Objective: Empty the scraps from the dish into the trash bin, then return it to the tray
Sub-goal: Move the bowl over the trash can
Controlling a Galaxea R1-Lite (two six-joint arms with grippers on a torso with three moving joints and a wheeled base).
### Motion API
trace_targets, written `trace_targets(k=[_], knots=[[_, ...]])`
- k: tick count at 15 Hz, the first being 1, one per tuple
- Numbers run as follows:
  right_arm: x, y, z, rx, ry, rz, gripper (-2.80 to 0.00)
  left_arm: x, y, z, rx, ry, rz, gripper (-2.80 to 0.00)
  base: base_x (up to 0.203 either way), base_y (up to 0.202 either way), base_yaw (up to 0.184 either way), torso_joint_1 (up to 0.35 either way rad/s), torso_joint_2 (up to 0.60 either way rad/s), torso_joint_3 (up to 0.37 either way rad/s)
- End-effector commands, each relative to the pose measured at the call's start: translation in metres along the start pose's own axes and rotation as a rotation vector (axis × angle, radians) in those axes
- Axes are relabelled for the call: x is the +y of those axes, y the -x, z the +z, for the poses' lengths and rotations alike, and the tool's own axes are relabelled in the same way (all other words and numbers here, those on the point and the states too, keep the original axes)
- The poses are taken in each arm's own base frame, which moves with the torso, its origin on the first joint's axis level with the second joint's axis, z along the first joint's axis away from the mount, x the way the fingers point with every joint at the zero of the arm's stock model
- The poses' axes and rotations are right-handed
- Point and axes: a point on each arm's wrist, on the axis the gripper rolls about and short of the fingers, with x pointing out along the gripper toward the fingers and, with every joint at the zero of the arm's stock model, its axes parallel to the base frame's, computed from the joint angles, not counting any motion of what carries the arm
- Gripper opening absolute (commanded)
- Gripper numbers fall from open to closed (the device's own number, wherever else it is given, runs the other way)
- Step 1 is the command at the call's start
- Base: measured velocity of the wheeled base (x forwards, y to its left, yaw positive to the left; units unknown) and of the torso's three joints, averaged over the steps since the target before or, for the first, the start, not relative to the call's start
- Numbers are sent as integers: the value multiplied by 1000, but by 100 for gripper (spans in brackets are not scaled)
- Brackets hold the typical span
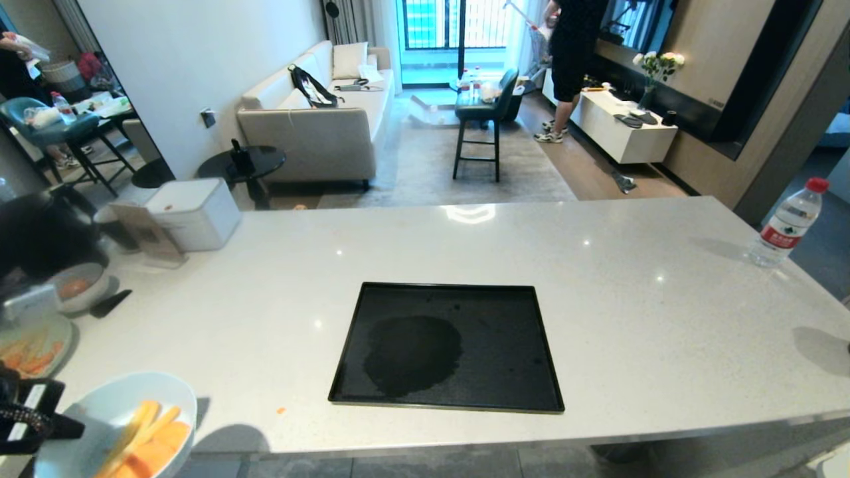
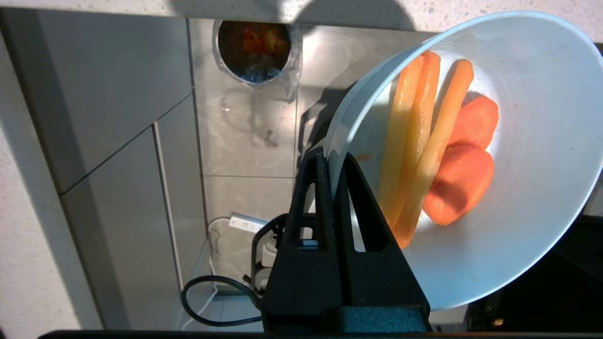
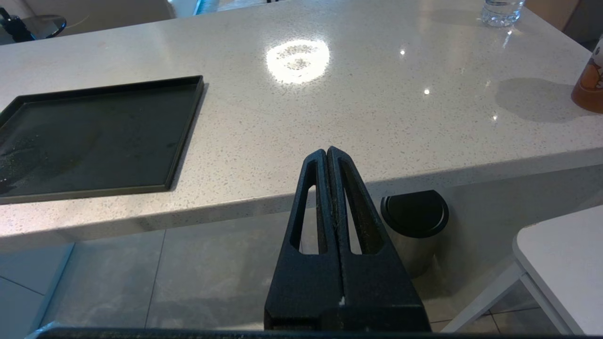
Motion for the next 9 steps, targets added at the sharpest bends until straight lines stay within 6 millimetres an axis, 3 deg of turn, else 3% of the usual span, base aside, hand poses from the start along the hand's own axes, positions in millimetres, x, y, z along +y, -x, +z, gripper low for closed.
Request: trace_targets(k=[1,5,9], knots=[[0,0,0,-1,-1,0,-280,-4,10,-28,-50,14,8,-280,0,0,0,0,0,0],[0,0,0,0,-1,0,-280,-14,13,-65,-98,-3,-13,-280,0,0,0,0,0,0],[0,0,0,-2,-1,0,-280,-19,15,-87,-132,-23,-6,-280,0,0,0,0,0,0]])
